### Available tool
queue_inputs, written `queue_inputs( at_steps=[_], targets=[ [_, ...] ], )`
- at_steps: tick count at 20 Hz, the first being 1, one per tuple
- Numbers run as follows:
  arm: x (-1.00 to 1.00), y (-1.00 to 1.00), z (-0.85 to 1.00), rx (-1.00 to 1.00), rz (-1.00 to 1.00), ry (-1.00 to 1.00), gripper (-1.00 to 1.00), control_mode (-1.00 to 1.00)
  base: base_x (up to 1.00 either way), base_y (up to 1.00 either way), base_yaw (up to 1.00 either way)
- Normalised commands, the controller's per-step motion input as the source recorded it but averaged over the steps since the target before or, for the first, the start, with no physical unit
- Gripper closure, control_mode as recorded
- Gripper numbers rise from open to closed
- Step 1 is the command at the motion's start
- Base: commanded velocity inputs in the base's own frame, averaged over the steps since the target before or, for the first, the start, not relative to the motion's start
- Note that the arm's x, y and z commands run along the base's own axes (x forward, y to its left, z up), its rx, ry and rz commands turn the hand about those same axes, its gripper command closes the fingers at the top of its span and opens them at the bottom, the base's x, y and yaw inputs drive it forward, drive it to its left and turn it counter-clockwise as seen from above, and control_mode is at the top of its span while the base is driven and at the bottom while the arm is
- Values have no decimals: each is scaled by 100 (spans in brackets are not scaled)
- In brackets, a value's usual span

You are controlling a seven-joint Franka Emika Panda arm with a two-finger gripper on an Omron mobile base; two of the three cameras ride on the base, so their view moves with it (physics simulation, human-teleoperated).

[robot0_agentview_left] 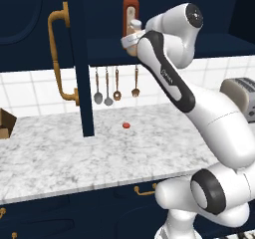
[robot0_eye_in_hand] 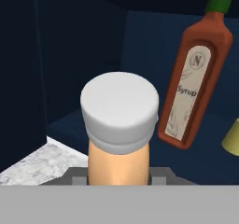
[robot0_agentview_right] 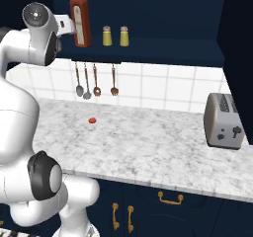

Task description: Put the shaker and condiment bottle from the counter next to their counterparts in the cabinet.

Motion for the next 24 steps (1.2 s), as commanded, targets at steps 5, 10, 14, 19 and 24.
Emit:
queue_inputs(
  at_steps=[5, 10, 14, 19, 24],
  targets=[
    [32, 2, -10, 0, -3, 0, 100, -100, 0, 0, 0],
    [35, 6, -5, 0, 0, 0, 100, -100, 0, 0, 0],
    [37, 8, -14, 0, 0, 0, 100, -100, 0, 0, 0],
    [36, 8, -13, 1, 0, 0, 100, -100, 0, 0, 0],
    [30, 7, -10, 0, 0, 0, 100, -100, 0, 0, 0]
  ],
)
